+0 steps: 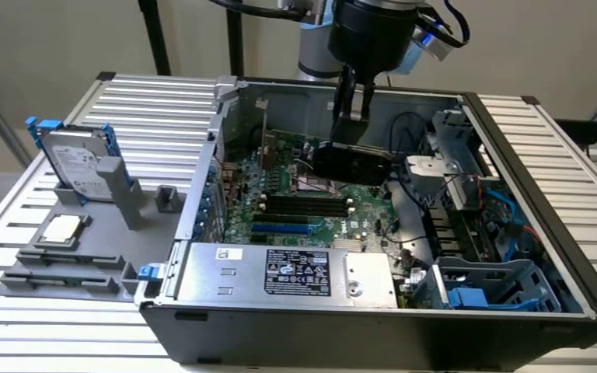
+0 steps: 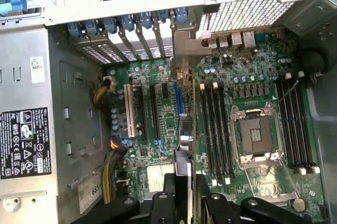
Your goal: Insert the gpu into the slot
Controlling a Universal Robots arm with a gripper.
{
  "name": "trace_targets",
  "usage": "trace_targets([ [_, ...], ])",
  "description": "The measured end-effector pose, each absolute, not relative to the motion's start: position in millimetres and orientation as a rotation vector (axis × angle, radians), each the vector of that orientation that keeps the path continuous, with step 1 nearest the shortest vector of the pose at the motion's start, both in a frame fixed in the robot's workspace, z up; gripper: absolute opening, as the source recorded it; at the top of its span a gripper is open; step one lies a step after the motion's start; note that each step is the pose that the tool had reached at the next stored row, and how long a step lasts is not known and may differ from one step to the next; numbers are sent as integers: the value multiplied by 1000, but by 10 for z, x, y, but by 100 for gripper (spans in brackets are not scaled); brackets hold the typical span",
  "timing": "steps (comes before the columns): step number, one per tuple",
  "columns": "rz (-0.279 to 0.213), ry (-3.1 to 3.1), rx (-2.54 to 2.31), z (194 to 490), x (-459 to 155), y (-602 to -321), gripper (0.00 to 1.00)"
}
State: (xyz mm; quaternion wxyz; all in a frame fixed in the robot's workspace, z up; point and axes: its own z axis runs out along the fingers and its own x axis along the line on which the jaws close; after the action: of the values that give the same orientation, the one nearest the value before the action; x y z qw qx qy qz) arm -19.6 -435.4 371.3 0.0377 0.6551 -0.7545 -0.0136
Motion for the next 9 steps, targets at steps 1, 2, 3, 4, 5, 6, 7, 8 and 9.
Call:
trace_targets([
  [1,-40,-2313,2014,3698,-213,-4355,26],
  [2,-38,-2312,2018,3681,-234,-4356,26],
  [3,-36,-2310,2022,3665,-253,-4357,26],
  [4,-34,-2309,2026,3650,-272,-4357,26],
  [5,-32,-2307,2030,3635,-292,-4358,26],
  [6,-30,-2306,2033,3620,-313,-4359,26],
  [7,-28,-2305,2037,3604,-334,-4360,26],
  [8,-26,-2304,2040,3588,-356,-4360,26],
  [9,-24,-2302,2043,3571,-380,-4361,26],
])
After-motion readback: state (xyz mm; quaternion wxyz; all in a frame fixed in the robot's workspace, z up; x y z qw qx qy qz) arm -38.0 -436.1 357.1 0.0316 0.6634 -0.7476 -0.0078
